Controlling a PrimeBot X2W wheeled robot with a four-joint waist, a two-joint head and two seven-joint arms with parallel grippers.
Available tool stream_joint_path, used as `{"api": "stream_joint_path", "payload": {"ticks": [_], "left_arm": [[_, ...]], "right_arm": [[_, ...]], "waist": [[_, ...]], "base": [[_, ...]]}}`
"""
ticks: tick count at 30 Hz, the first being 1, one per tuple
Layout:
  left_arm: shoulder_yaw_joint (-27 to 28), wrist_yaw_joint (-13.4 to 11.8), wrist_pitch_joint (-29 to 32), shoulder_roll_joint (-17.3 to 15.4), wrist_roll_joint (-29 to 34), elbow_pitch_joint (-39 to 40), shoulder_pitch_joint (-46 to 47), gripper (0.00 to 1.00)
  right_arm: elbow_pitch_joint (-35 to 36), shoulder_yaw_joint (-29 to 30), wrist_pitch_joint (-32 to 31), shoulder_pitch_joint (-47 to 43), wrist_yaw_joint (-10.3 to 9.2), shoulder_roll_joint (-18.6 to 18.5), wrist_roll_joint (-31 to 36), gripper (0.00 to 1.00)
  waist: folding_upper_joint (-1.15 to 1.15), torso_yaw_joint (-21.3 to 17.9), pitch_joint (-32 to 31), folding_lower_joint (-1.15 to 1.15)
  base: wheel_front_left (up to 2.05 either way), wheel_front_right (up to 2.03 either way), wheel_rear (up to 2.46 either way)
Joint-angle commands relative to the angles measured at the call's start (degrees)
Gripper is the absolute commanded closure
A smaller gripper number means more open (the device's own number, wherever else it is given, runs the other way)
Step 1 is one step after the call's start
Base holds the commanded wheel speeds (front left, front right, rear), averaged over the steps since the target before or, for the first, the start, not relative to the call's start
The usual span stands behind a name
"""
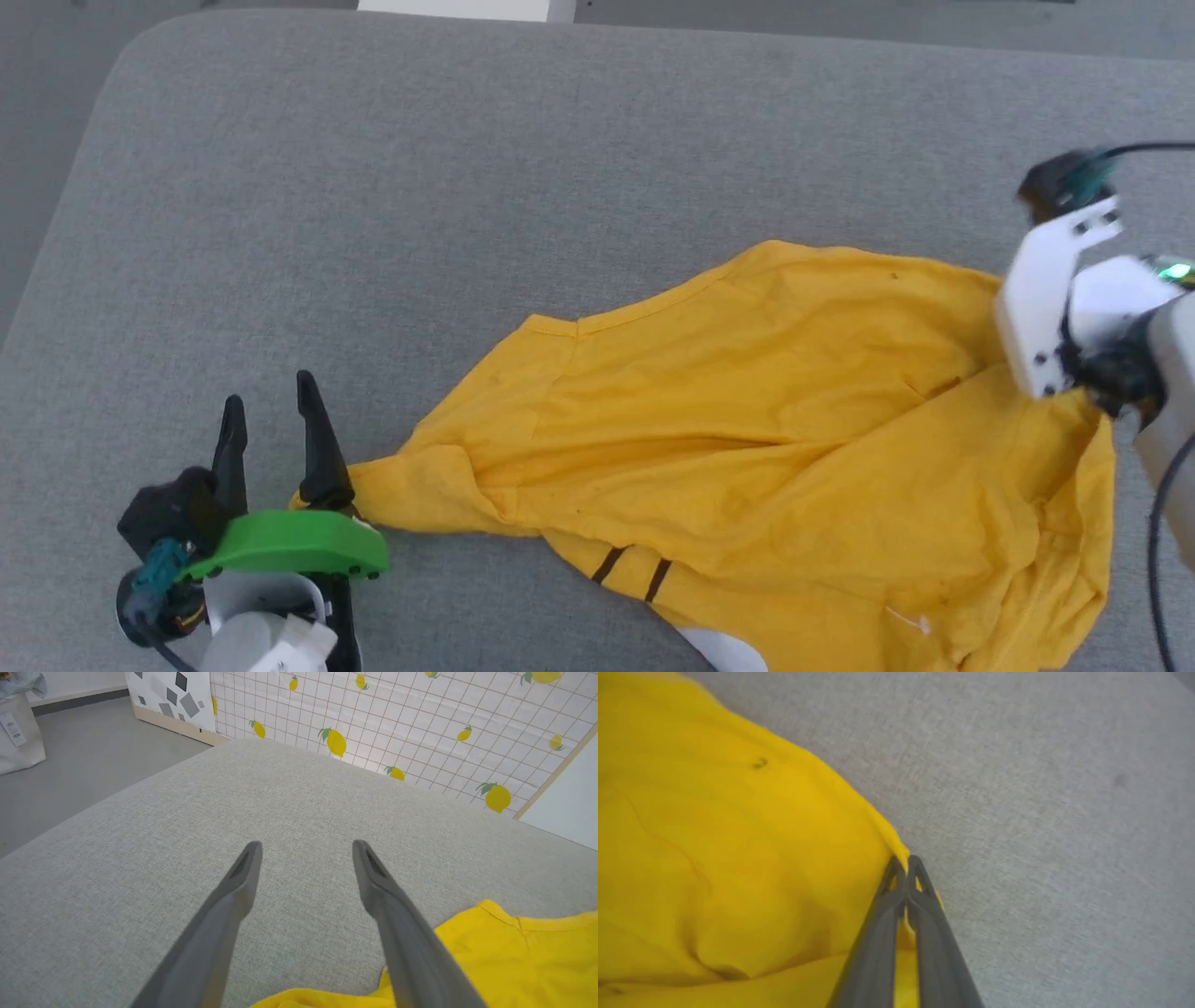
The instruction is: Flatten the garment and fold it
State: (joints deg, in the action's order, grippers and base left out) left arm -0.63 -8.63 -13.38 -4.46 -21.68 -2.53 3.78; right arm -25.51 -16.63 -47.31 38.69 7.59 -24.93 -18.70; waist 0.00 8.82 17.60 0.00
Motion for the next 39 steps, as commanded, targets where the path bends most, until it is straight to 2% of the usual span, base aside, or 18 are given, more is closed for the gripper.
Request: {"api": "stream_joint_path", "payload": {"ticks": [1,4,9,13,17,21,24,25,26,27,34,39], "left_arm": [[0.0,0.3,1.8,-0.9,0.5,0.7,1.5,0.00],[-0.5,0.1,7.9,-2.0,-0.3,2.0,1.8,0.00],[-1.9,-1.7,24.5,-3.7,-2.7,3.8,1.5,0.00],[-2.7,-5.9,39.7,-6.6,-2.1,6.3,1.6,0.00],[-3.3,-9.4,51.4,-9.2,-1.0,9.5,1.7,0.00],[-3.8,-10.7,58.0,-10.1,-1.5,9.4,1.2,0.00],[-4.2,-10.6,60.1,-9.6,-2.9,6.9,0.7,0.00],[-4.3,-10.4,60.6,-9.2,-3.6,5.9,0.5,0.25],[-4.2,-10.3,60.4,-8.7,-4.2,5.3,0.4,0.67],[-4.0,-9.8,59.7,-8.0,-5.1,4.7,0.4,1.00],[-0.3,-6.3,50.4,-5.8,-9.4,6.8,2.7,1.00],[1.1,-3.4,46.5,-6.4,-10.8,9.9,8.4,1.00]], "right_arm": [[1.0,2.1,1.7,1.3,-0.10,0.1,-0.3,1.00],[3.7,5.4,3.8,1.9,-0.10,0.3,-0.3,1.00],[8.5,8.3,4.3,0.3,-0.10,0.5,0.2,1.00],[11.2,8.8,3.6,-2.0,-0.10,1.3,0.8,1.00],[13.1,8.4,2.7,-3.8,-0.10,2.2,0.8,1.00],[14.3,8.1,2.4,-4.6,-0.10,2.8,0.9,1.00],[14.9,7.6,2.5,-4.7,-0.10,3.3,0.8,1.00],[15.0,7.5,2.6,-4.7,-0.10,3.4,0.8,1.00],[15.1,7.3,2.7,-4.7,-0.10,3.5,0.7,1.00],[15.1,7.1,2.8,-4.8,-0.10,3.5,0.7,1.00],[14.9,7.4,4.5,-4.8,-0.10,2.6,0.3,1.00],[14.7,8.7,5.3,-3.0,-0.10,1.9,-0.5,1.00]], "waist": [[0.00,-0.5,-0.8,0.00],[0.00,-1.2,-1.6,0.00],[0.00,-2.5,-2.5,0.00],[0.00,-3.4,-2.8,0.00],[0.00,-4.0,-2.5,0.00],[0.00,-4.5,-2.0,0.00],[0.00,-4.9,-1.8,0.00],[0.00,-5.1,-1.7,0.00],[0.00,-5.2,-1.7,0.00],[0.00,-5.3,-1.8,0.00],[0.00,-5.2,-3.2,0.00],[0.00,-5.1,-4.5,0.00]], "base": [[0.00,0.00,0.00],[0.00,0.00,0.00],[0.00,0.00,0.00],[0.00,0.00,0.00],[0.00,0.00,0.00],[0.00,0.00,0.00],[0.00,0.00,0.00],[0.00,0.00,0.00],[0.00,0.00,0.00],[0.00,0.00,0.00],[0.00,0.00,0.00],[0.00,0.00,0.00]]}}
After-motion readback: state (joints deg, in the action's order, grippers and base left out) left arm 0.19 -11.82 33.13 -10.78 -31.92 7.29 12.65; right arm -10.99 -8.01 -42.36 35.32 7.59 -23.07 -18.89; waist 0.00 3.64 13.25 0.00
